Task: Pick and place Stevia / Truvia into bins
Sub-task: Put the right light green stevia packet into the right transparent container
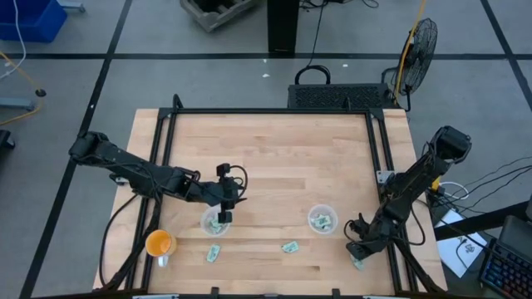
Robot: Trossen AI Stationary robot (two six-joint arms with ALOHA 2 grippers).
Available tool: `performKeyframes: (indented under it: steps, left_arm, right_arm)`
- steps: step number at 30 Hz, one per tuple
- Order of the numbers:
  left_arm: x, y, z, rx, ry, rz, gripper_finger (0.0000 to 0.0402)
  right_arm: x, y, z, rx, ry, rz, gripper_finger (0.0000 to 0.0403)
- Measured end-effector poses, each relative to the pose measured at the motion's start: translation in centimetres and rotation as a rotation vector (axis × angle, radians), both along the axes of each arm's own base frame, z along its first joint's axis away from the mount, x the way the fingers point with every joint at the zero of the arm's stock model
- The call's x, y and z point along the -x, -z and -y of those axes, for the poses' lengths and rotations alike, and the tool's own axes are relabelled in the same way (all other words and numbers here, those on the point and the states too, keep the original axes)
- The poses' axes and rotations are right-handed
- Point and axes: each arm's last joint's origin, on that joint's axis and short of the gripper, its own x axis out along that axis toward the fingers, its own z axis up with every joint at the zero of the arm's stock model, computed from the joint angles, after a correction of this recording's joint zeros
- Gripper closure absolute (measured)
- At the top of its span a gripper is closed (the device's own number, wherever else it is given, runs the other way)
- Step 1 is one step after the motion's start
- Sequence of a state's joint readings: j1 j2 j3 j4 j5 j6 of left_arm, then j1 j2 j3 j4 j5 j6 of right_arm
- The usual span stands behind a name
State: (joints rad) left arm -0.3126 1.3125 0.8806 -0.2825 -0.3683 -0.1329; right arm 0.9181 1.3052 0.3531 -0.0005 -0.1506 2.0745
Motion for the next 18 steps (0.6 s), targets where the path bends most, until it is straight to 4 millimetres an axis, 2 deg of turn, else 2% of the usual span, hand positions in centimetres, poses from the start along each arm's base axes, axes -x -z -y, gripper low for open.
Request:
performKeyframes:
  steps: [3, 18]
  left_arm:
    - [0.0, 0.0, 0.0, 0.0, 0.0, 0.0, 0.0245]
    - [0.0, 0.0, 0.0, -0.023, 0.018, -0.003, 0.0245]
  right_arm:
    - [0.0, 0.0, 0.1, 0.011, 0.005, 0.009, 0.0399]
    - [-0.5, 0.4, 1.5, 0.116, 0.015, 0.014, 0.0402]
